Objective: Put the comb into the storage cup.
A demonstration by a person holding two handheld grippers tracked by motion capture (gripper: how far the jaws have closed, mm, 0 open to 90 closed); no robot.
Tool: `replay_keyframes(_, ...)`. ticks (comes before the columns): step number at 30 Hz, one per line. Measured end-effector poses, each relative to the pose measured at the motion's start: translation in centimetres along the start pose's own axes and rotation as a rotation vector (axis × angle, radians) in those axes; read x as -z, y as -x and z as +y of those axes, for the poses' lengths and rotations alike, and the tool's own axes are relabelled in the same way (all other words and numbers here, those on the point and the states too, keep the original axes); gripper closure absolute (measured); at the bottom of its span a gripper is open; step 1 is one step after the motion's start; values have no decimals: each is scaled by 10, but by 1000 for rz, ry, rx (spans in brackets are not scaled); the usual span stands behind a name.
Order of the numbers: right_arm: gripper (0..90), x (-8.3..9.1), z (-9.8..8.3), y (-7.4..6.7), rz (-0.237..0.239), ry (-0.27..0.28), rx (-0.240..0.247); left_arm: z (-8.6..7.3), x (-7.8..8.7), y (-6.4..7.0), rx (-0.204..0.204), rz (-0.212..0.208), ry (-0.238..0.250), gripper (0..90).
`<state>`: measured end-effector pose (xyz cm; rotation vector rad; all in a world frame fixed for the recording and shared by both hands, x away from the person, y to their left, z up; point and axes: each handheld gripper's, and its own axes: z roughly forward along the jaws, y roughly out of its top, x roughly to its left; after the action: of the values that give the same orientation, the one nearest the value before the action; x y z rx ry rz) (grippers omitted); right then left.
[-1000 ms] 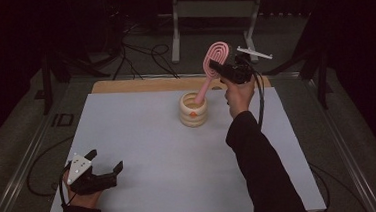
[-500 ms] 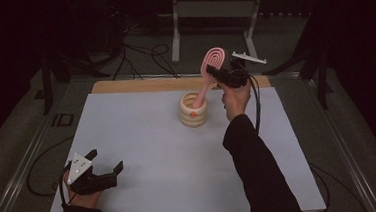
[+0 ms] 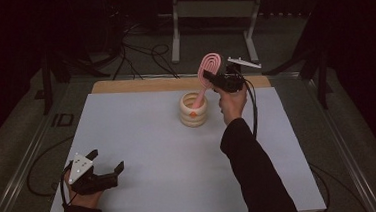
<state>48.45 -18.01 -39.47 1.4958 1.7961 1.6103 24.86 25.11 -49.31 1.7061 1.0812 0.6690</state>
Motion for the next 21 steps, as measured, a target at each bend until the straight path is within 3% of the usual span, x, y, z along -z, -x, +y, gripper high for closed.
replay_keyframes(11, 635, -9, -17, -1, -6, -14, -18, 0, 0, 0, -1, -2, -1, 4)
replay_keyframes(21, 635, -19, -29, -8, -4, -33, 2, 0, -1, 1, -6, -4, -5, 4)
